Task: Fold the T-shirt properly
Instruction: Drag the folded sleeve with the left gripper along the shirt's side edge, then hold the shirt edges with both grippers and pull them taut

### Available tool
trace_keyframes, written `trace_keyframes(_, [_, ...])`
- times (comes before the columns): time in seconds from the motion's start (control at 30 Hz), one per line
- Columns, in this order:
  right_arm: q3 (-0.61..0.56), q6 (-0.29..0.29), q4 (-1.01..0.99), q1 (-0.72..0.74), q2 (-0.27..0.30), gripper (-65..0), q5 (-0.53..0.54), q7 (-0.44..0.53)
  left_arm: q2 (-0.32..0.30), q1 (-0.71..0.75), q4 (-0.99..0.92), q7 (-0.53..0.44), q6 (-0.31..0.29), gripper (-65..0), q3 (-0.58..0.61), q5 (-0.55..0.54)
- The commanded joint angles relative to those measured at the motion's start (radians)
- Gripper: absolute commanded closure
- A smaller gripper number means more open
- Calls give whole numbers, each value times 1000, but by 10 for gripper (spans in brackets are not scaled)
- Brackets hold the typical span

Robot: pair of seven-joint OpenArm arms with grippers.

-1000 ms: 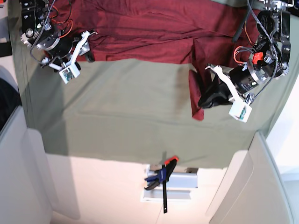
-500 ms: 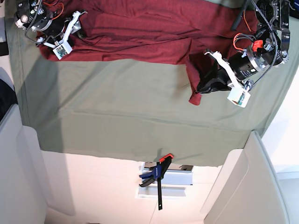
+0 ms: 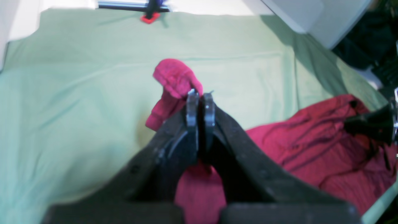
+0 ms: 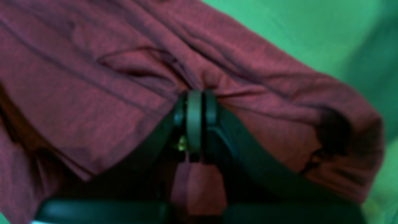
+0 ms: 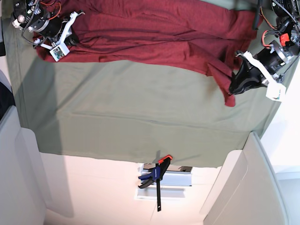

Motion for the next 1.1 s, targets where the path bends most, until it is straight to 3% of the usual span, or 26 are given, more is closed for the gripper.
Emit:
trace_keyframes(0.0, [8,2,28,18,11,0,12,23,-13,4,29,-13,-21,0,-27,-40])
trace_keyframes(0.1, [22,2,45,18,11,0,12,23,-13,69,60,-6,-67,0,-79,-91])
trace_keyframes(0.27, [77,3,53,18,12,0,27,21,-11,156,89,6,-68,0,-98,-115])
trace_keyframes(0.4, [110,8,53,16,23,0,100,-1,-1,206,89,8,-68,0,-98,-114])
trace_keyframes(0.87, [113,22,53,-1,80,0,154,-28,29,301,45,3,-68,-1,-97,-28])
trace_keyframes(1.0, [113,21,53,-1,80,0,174,-32,29,301,-30,-2,-68,-305,-97,-29])
trace_keyframes(1.07, [113,21,53,-1,80,0,172,-32,29,301,-67,-21,-68,-375,-96,-29])
